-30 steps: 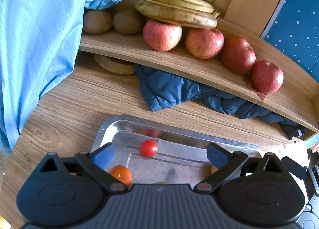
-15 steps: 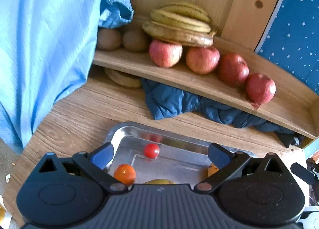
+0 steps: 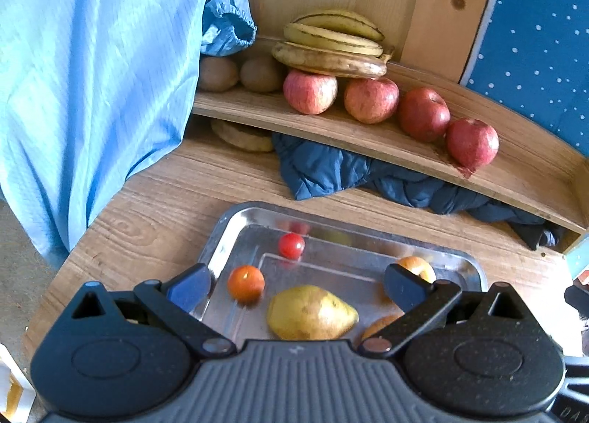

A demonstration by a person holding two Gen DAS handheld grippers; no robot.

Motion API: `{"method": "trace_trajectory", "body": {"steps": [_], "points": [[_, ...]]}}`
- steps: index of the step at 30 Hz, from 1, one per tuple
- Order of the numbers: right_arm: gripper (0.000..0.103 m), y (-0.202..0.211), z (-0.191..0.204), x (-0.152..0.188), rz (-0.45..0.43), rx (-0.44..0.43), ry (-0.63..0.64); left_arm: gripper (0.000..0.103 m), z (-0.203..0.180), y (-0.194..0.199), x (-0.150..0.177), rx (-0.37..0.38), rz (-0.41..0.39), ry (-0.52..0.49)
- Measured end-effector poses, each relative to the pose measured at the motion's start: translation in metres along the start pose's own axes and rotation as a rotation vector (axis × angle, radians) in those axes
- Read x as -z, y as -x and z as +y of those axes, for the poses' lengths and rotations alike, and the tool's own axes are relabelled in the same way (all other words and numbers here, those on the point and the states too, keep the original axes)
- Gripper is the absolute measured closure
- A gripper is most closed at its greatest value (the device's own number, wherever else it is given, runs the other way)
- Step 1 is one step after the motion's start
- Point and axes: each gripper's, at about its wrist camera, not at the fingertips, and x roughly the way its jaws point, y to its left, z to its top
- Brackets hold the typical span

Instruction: Organize fruits

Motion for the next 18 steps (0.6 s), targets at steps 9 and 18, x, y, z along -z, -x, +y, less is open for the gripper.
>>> {"method": "trace_trajectory", "body": {"steps": [9,18], "points": [[0.001,0.026,0.006,0.009,-0.038,-0.018,0.009,0.001,-0.001,0.026,0.022,0.017,-0.044,-0.032],[0.001,0.043,0.007,0.013,-0.057,-0.029,-0.016,0.001,0.005,0.051,0.039,0.008,-0.080,-0.035]]}}
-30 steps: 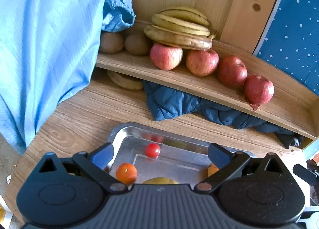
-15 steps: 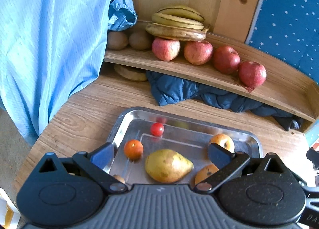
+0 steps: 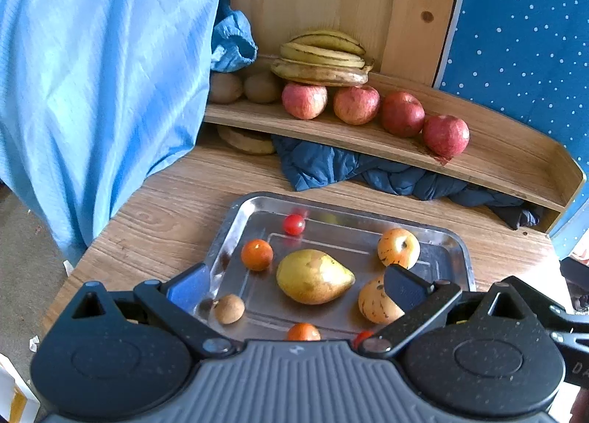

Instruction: Organize fruits

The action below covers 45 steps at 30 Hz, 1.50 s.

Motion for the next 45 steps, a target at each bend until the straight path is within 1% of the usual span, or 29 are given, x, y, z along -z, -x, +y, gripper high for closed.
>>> {"method": "trace_trajectory", "body": {"steps": [10,16,21,28,34,45], "points": [[0.001,0.007,0.006,0.002,-0.009,-0.025,-0.026,0.001,0.007,0.021,0.005,-0.021,-0.034,-0.017],[0.001,0.008,0.010,0.002,-0.008,-0.021,-0.025,0.001,0.012,0.023,0.006,-0.024,-0.034,-0.019],[0.001,0.009,0.015,0.001,-0.014,-0.009,-0.023,0.001,0.023,0.021,0.007,-0.025,-0.025,-0.017],[0.001,0.009,0.035,0.002,-0.006,0.008,-0.009,0.001,0.045,0.020,0.015,-0.005,-0.017,-0.008],[0.001,0.013,0.055,0.001,-0.016,0.028,0.004,0.001,0.061,0.020,0.019,0.031,-0.018,-0.019],[0.001,0.030,0.089,0.012,-0.020,0.073,-0.021,0.001,0.097,0.035,0.028,0.059,-0.054,-0.001]]}}
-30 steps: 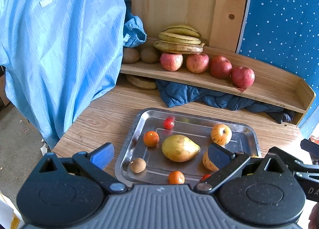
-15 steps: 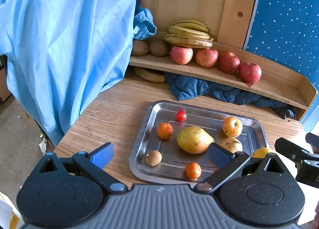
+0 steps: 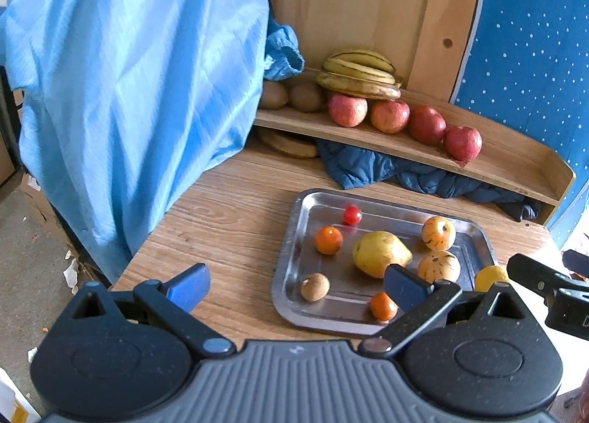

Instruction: Organize fruits

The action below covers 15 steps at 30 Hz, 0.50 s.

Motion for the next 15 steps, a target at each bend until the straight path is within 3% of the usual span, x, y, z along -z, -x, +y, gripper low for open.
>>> {"method": "trace_trajectory", "body": {"steps": [15], "points": [[0.001,0.041,0.038,0.023,-0.019,0.065,-0.031,0.001,0.039,0.031,0.018,0.077,-0.050,-0.039]]}}
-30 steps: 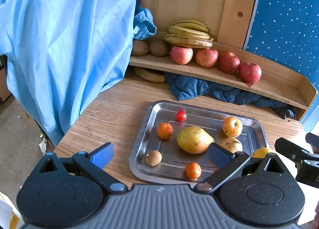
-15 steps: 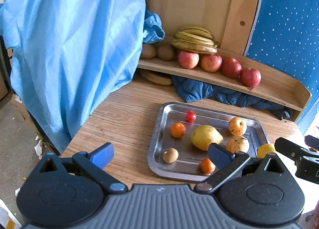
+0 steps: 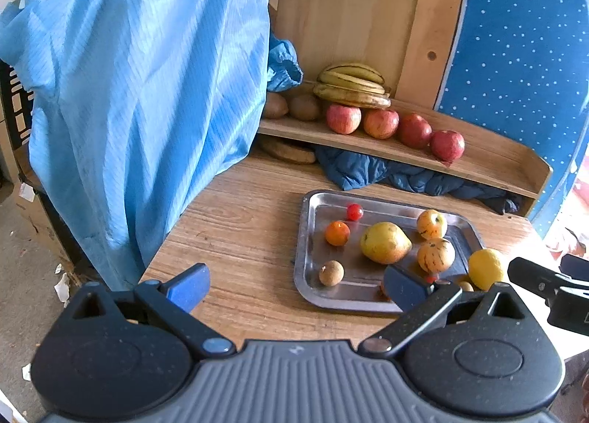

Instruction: Organize fruits

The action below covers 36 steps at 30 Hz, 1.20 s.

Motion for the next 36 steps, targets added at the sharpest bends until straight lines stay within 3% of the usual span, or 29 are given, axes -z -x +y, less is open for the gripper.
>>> {"method": "trace_trajectory", "body": {"steps": [17,36], "points": [[0.001,0.037,0.006,0.027,-0.009,0.032,-0.019,0.001,0.003,0.023,0.018,0.047,0.008,-0.030],[0.001,0.064,-0.031,0.042,0.037,-0.023,-0.027,0.001,-0.036,0.048,0.045,-0.003,0.056,-0.022]]}}
